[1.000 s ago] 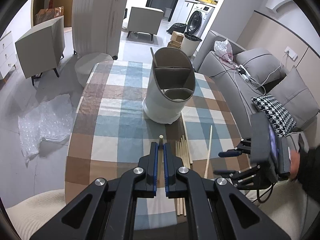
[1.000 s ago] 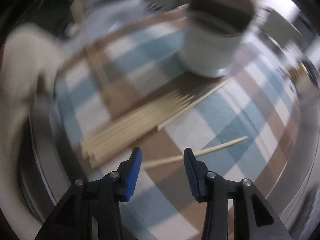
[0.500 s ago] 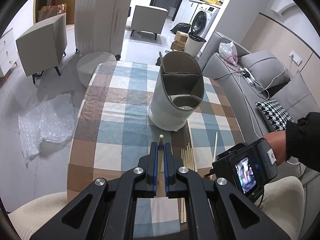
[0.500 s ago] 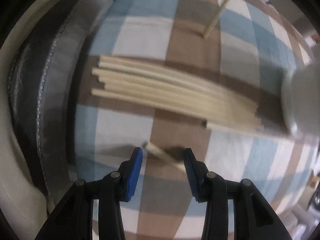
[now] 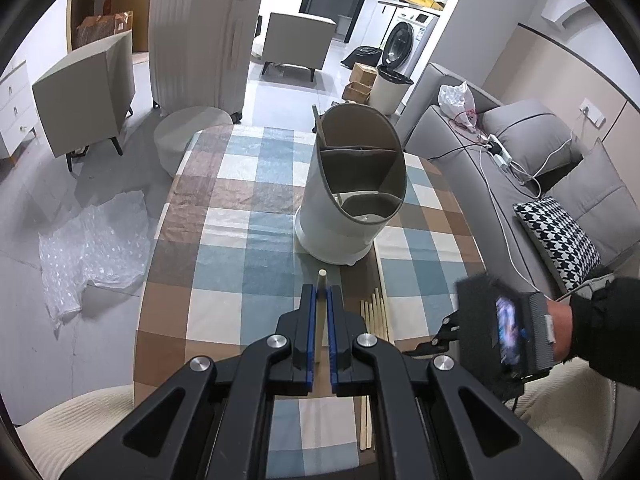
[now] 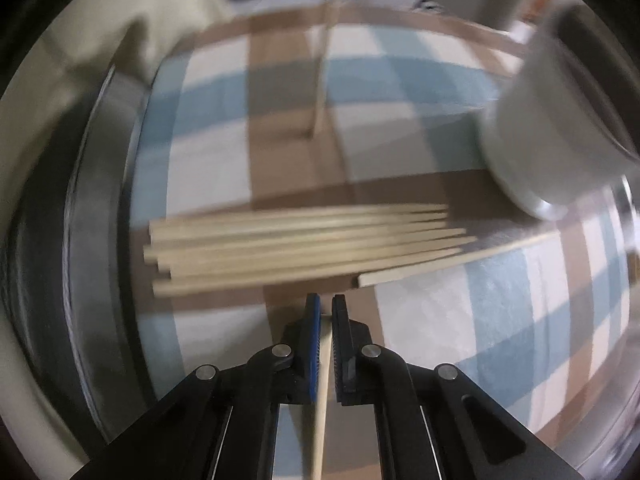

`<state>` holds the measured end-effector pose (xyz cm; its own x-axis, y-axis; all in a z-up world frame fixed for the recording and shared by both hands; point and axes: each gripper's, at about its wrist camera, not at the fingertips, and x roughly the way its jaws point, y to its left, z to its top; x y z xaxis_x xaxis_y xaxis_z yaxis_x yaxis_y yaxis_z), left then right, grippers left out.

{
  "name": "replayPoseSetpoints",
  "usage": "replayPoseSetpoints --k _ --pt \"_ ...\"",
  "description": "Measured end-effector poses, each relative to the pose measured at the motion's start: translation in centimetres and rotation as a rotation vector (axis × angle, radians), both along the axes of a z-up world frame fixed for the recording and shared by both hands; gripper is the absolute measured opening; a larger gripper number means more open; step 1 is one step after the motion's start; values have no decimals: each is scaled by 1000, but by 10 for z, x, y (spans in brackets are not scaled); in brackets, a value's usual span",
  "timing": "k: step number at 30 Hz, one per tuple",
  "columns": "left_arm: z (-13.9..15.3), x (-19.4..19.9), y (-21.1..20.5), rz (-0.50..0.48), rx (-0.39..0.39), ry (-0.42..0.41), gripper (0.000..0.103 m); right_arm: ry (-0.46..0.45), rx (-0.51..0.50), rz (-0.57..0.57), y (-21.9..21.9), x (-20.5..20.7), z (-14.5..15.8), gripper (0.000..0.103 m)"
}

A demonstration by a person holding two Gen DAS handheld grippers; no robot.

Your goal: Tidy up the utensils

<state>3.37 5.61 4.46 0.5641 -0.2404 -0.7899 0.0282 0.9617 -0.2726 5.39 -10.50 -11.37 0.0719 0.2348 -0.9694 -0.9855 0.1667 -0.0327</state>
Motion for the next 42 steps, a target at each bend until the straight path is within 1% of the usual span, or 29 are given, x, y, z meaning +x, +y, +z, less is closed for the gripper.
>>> replayPoseSetpoints --k 3,6,11,15,19,25,28,34,42 --pt "2 -2 -2 2 8 -9 1 -3 97 -107 -3 8 18 4" --pt "4 -5 -1 11 7 -15 1 -5 206 -225 -6 17 43 4" --pt "8 -9 -4 12 18 -36 1 -7 335 -358 -11 18 70 5" --pt "11 -13 -8 3 27 -45 1 1 426 -454 -22 14 86 5" --pt "16 -16 -15 -13 38 -49 1 -13 500 -531 -34 9 101 4" --pt "29 -20 -20 -28 28 -53 1 -31 622 -615 -42 0 121 4" --pt "31 -22 -22 -35 19 -48 1 -40 656 -639 -46 -5 125 4" --pt "33 -22 -23 -33 21 -24 1 -43 681 -675 -54 -6 128 4" --pt "42 -20 -25 -32 6 -23 1 -48 710 -706 -64 -4 133 4"
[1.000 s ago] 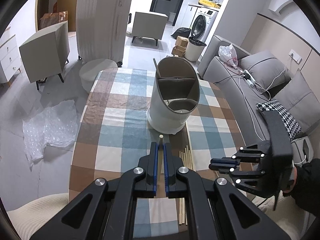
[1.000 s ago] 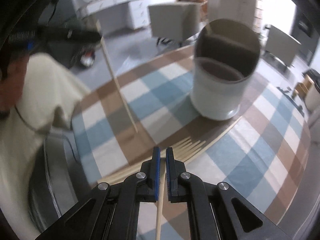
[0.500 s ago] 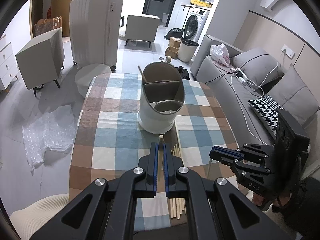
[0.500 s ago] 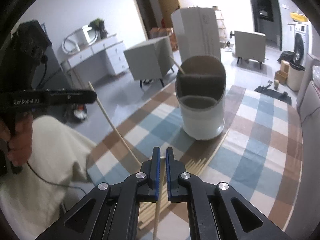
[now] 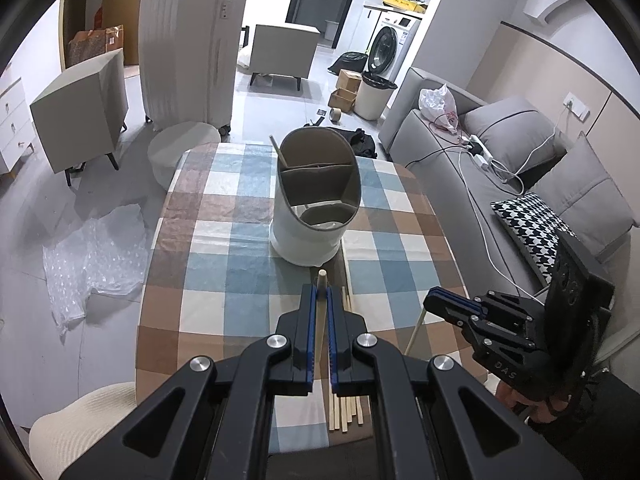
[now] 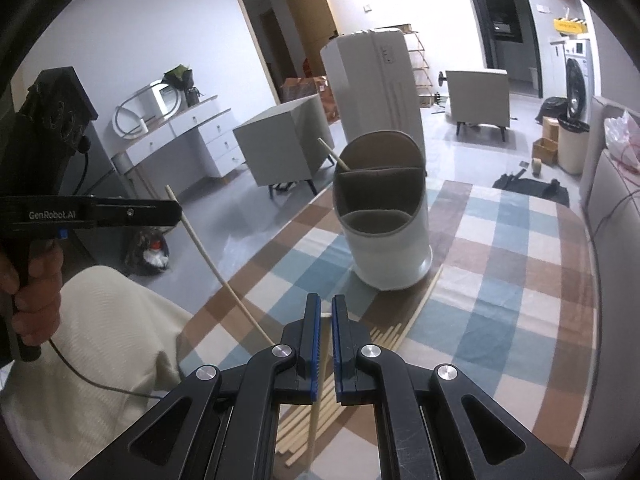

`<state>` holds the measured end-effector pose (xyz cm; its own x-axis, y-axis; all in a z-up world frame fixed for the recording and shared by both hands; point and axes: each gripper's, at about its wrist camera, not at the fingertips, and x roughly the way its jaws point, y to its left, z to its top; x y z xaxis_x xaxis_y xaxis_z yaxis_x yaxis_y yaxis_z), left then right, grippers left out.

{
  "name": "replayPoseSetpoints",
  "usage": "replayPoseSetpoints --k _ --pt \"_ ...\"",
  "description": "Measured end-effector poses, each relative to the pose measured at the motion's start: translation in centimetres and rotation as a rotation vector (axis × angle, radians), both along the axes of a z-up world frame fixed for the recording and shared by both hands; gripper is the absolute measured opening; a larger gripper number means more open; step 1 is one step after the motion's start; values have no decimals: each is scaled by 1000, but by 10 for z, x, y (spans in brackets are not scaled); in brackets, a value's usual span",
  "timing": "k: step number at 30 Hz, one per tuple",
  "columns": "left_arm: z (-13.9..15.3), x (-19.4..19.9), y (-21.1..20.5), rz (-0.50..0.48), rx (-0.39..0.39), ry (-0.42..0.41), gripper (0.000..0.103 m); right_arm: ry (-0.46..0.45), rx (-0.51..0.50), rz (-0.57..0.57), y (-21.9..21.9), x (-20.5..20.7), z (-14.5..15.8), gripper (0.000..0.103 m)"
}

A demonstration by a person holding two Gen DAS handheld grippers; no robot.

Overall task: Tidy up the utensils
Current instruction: 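Raise both chopsticks over the white holder and open both tools to drop them in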

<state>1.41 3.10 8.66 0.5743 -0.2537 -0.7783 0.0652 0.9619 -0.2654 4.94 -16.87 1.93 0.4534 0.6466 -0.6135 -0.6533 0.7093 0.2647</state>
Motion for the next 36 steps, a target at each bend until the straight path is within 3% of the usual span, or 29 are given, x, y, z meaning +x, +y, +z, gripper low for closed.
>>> replayPoseSetpoints --k 9,19,24,31,36 --pt "28 12 -9 -36 19 -23 1 -52 83 -72 -18 9 31 4" --pt "89 48 -3 -69 -14 -108 1 -242 164 -93 -6 49 133 4" --pt "113 79 10 -82 -33 -141 1 -310 183 -98 15 82 169 4" --pt "118 121 28 -81 -35 -175 1 -376 167 -95 48 128 184 4" --pt "106 140 30 -101 -28 -189 1 -417 125 -105 67 149 175 4"
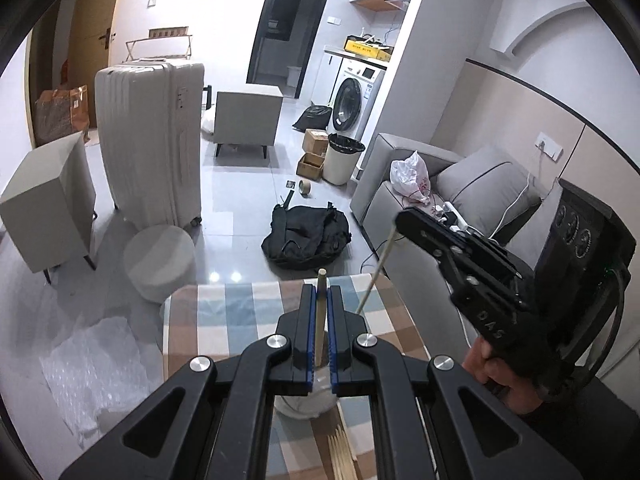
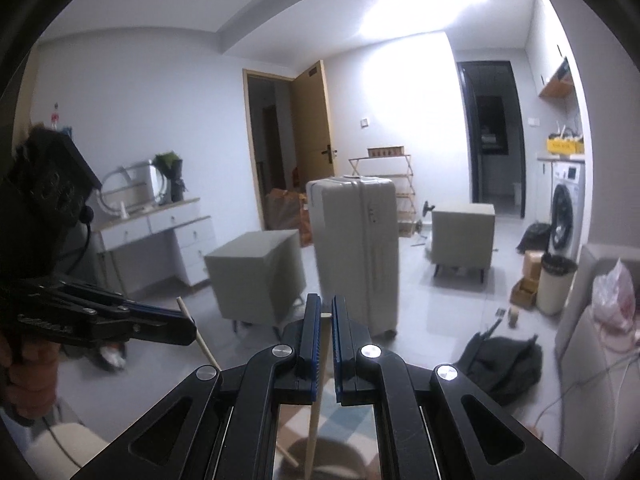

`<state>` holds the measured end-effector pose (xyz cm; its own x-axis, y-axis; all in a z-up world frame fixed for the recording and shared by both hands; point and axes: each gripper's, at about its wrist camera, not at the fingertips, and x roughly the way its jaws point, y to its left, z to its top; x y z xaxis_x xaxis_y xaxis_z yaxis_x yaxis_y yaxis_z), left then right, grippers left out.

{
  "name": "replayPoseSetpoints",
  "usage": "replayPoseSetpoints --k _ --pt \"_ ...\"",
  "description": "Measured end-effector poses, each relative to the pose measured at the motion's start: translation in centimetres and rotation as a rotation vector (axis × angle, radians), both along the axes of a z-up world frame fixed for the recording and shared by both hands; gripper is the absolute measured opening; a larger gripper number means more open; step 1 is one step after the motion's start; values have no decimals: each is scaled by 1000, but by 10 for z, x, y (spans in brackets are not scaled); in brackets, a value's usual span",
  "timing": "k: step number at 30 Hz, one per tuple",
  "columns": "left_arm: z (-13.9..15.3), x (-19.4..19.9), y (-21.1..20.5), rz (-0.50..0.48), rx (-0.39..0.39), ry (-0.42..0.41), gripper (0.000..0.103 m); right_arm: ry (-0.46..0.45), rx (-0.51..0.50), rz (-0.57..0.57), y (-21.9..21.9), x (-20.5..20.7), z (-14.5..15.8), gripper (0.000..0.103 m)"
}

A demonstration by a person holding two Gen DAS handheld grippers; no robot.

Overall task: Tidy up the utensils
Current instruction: 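Raise both chopsticks over the white holder and open both tools to drop them in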

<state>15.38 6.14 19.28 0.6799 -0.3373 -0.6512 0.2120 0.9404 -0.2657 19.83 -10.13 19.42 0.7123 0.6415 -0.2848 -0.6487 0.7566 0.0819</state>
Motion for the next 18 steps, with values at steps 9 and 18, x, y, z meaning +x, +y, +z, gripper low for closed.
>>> replayPoseSetpoints --k 9,18 --pt "-40 17 7 9 -22 56 1 -48 -78 -30 24 15 -42 4" --pt "-60 11 4 12 0 25 1 -31 -152 2 37 15 -78 4"
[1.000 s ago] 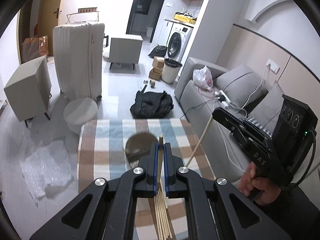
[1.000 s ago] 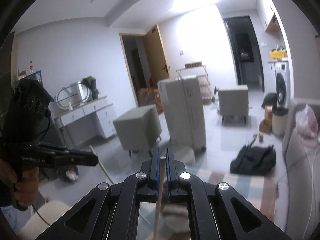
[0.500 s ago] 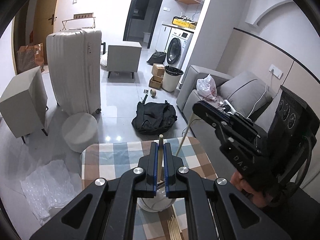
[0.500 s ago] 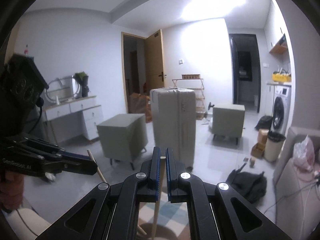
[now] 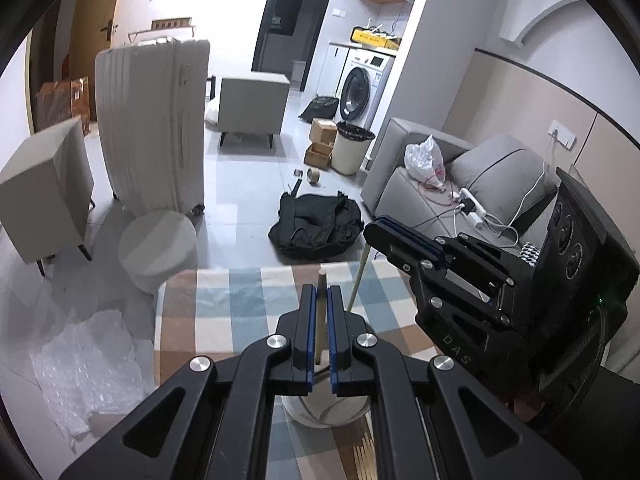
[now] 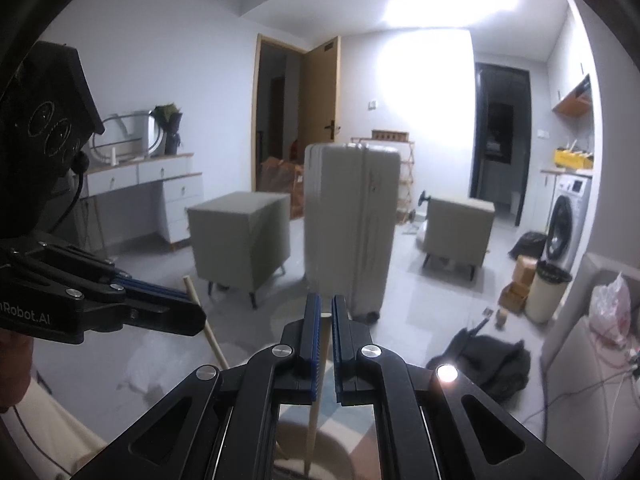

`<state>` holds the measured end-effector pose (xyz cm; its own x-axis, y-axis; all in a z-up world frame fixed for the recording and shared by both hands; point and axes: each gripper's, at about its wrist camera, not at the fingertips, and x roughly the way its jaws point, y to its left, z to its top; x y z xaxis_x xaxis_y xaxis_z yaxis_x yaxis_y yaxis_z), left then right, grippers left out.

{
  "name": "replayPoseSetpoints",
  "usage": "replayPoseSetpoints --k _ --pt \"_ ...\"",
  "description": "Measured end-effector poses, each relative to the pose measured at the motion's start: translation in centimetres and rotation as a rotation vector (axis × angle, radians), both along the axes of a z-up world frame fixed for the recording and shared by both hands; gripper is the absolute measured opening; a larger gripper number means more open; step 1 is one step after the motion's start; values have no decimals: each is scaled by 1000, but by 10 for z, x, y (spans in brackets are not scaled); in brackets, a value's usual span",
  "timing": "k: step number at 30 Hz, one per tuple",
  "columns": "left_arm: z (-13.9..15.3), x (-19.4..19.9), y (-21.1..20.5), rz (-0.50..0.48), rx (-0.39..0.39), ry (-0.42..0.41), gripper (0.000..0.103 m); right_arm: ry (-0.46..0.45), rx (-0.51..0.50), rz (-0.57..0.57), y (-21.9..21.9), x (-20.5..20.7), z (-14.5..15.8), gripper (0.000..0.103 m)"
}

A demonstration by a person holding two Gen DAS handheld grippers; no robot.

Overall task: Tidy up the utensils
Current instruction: 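Raise both chopsticks over the white holder and open both tools to drop them in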

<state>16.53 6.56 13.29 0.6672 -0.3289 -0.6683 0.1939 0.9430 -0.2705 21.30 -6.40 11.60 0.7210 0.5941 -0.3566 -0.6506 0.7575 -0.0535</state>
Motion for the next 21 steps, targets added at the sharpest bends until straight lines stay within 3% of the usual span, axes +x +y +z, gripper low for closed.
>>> replayPoseSetpoints --k 7,9,10,13,15,19,21 --pt "-16 5 8 12 -41 121 1 138 25 44 -13 -2 -13 10" --pt "-13 3 8 8 -53 140 3 175 54 18 -21 -3 -11 30" --pt "-11 1 7 9 -51 141 5 188 70 11 -25 -4 -10 32" --pt "2 -7 3 17 -17 129 28 229 122 -27 -44 -16 -3 33" --pt "9 -16 2 29 -3 121 46 247 138 -63 -53 -25 1 39" --pt "29 -45 3 74 17 93 55 279 205 -128 -78 -57 13 50" --pt "36 -61 1 88 34 75 59 274 214 -138 -83 -71 19 61"
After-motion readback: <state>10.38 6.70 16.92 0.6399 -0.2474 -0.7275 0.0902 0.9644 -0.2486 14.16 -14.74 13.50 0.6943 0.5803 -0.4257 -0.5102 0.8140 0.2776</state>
